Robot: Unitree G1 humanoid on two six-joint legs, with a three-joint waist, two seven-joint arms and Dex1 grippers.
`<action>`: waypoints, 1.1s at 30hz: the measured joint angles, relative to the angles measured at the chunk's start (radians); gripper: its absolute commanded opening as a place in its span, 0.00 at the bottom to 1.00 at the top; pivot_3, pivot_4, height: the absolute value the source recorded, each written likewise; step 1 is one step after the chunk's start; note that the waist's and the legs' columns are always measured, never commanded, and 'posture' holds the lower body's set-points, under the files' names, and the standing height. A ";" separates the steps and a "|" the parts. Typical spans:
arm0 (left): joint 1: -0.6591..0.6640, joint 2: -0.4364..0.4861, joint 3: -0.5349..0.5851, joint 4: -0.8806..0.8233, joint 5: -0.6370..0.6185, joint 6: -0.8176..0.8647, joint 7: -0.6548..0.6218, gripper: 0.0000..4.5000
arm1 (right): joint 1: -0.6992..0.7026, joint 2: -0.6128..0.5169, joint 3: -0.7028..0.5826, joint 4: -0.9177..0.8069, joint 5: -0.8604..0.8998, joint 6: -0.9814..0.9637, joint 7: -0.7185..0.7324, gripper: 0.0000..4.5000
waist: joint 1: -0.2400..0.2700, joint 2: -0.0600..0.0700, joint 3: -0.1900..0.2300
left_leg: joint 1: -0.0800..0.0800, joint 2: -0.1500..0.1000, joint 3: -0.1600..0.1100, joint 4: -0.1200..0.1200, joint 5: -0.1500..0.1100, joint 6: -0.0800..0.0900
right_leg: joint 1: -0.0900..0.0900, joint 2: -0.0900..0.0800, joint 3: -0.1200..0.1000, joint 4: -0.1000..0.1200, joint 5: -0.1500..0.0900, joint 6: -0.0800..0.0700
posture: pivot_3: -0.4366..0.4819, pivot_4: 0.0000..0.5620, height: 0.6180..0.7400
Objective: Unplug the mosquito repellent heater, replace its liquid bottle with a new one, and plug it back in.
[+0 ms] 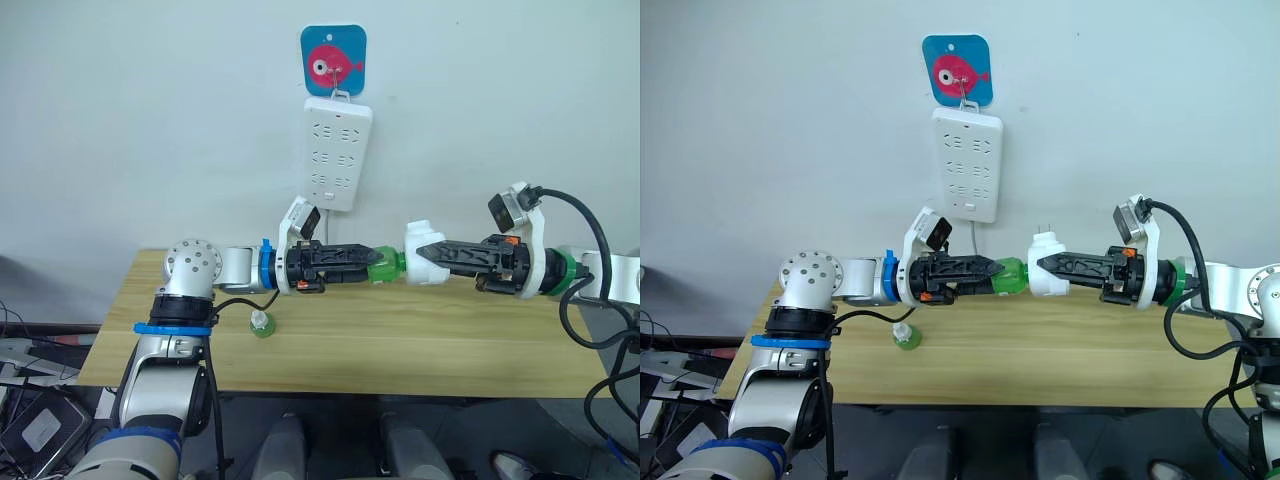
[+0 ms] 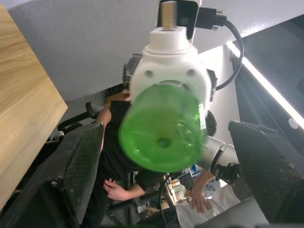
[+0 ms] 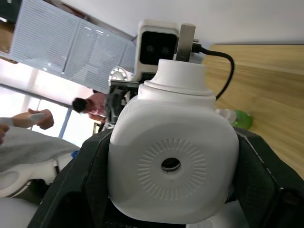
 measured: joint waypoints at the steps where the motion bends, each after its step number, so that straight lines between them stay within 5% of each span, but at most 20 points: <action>1: 0.000 -0.001 0.007 0.000 0.000 0.007 0.001 1.00 | 0.002 -0.002 0.000 0.000 0.003 -0.002 -0.001 0.69 | 0.000 0.000 0.000 | 0.000 0.000 0.000 0.000 0.000 0.000 | 0.000 0.000 0.000 0.000 0.000 0.000 | 0.54 0.34 1.00; 6: 0.033 0.124 0.002 -0.053 0.066 -0.018 -0.082 1.00 | 0.011 -0.006 -0.010 0.018 0.025 -0.010 -0.001 0.69 | -0.007 -0.001 0.000 | 0.000 0.000 0.001 -0.001 0.000 0.000 | -0.001 0.001 0.001 0.000 0.000 0.000 | 0.53 0.33 1.00; 9: 0.098 0.325 -0.102 -0.185 0.266 -0.277 -0.326 1.00 | 0.018 -0.011 -0.023 0.031 0.026 -0.020 -0.011 0.69 | -0.009 0.000 0.001 | 0.001 0.000 0.002 -0.003 0.000 0.000 | -0.001 0.002 0.001 0.000 0.000 0.000 | 0.54 0.33 1.00; 11: 0.151 0.424 -0.192 -0.268 0.470 -0.595 -0.517 1.00 | 0.027 -0.012 -0.031 0.040 0.026 -0.028 -0.019 0.69 | -0.003 0.001 0.001 | 0.002 0.001 0.003 -0.004 0.000 -0.001 | -0.001 0.001 0.002 -0.001 0.000 -0.001 | 0.54 0.33 1.00; 13: 0.187 0.369 -0.236 -0.263 0.700 -1.058 -0.589 1.00 | 0.029 -0.012 -0.035 0.042 0.026 -0.029 -0.020 0.69 | 0.014 0.005 0.003 | 0.002 0.001 0.004 -0.003 0.000 -0.001 | -0.001 -0.003 0.003 -0.001 0.000 -0.001 | 0.56 0.32 1.00; 17: 0.188 0.171 -0.232 -0.052 1.036 -1.930 -0.498 1.00 | 0.028 -0.007 -0.035 0.039 0.026 -0.030 -0.020 0.69 | 0.050 0.001 0.005 | -0.002 -0.001 0.005 0.000 0.000 -0.001 | -0.001 -0.007 0.004 -0.004 0.002 0.002 | 0.56 0.32 1.00; 22: 0.084 0.089 -0.141 0.205 1.259 -2.642 -0.316 1.00 | 0.023 0.000 -0.034 0.043 0.026 -0.031 -0.022 0.69 | 0.052 0.001 0.006 | -0.006 -0.003 0.007 0.000 0.000 0.000 | -0.004 -0.013 0.004 -0.005 0.003 0.004 | 0.56 0.33 1.00; 27: 0.015 0.033 -0.123 0.361 1.413 -2.920 -0.176 1.00 | 0.004 0.029 -0.034 0.044 0.027 -0.034 -0.032 0.69 | 0.047 0.000 0.006 | -0.005 -0.003 0.006 0.001 0.000 0.000 | -0.004 -0.011 0.003 -0.003 0.003 0.004 | 0.56 0.34 1.00; 33: -0.058 -0.011 -0.125 0.449 1.562 -3.001 -0.032 1.00 | -0.002 0.052 -0.035 0.042 0.027 -0.033 -0.042 0.69 | 0.047 0.000 0.006 | -0.006 -0.003 0.005 0.001 0.000 0.000 | -0.004 -0.009 0.003 -0.002 0.003 0.004 | 0.55 0.34 1.00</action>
